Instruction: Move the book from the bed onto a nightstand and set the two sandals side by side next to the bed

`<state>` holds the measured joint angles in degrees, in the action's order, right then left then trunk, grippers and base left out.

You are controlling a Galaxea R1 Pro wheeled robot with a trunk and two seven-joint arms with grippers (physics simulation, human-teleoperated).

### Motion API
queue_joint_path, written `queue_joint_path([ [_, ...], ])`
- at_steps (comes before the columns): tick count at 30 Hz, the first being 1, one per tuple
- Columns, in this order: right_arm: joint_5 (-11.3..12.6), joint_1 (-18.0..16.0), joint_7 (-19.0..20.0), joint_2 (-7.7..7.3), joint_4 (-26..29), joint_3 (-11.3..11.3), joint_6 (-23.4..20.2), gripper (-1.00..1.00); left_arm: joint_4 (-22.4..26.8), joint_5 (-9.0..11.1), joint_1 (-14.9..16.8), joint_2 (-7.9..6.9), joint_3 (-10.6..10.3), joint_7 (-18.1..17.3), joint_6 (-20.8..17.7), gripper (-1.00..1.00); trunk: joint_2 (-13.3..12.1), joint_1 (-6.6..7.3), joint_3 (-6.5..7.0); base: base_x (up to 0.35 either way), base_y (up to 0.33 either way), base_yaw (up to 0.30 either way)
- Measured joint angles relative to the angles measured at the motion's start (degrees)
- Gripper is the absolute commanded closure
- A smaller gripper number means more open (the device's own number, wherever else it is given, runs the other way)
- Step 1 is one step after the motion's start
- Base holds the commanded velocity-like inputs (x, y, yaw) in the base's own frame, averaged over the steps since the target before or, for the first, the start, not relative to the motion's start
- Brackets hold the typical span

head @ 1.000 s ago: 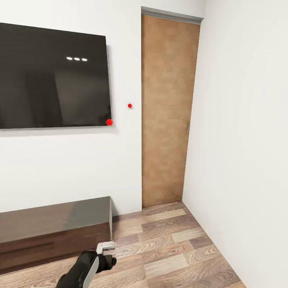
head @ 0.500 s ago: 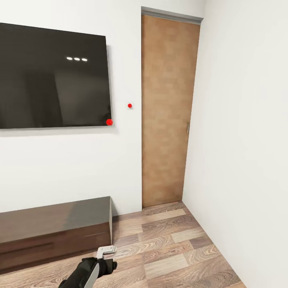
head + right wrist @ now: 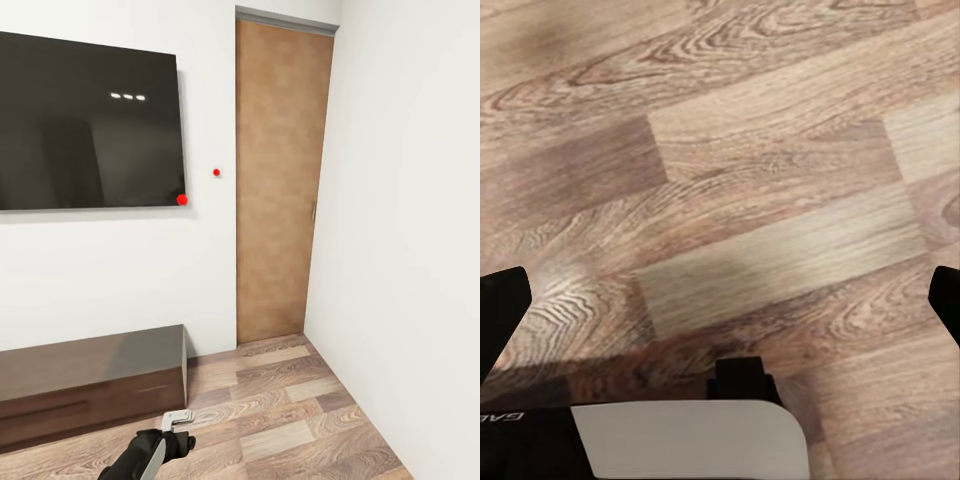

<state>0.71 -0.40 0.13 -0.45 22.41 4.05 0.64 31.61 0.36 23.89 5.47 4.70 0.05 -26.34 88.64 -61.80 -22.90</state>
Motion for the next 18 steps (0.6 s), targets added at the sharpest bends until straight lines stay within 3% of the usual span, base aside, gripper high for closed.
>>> queue_joint_path([
  [14,0.0,0.0,0.0,-0.16,0.8,0.0,0.0,-1.00,-0.1,0.0,0.0,0.00,0.0,-0.1,0.2,-1.00,5.6,-3.08,-2.51,0.000,0.000,0.000],
  [18,0.0,0.0,0.1,-0.31,8.3,0.2,-0.1,-1.00,-0.2,0.0,0.0,0.01,-0.1,-0.1,0.2,-1.00,7.2,-3.96,-3.23,0.000,0.000,0.000],
])
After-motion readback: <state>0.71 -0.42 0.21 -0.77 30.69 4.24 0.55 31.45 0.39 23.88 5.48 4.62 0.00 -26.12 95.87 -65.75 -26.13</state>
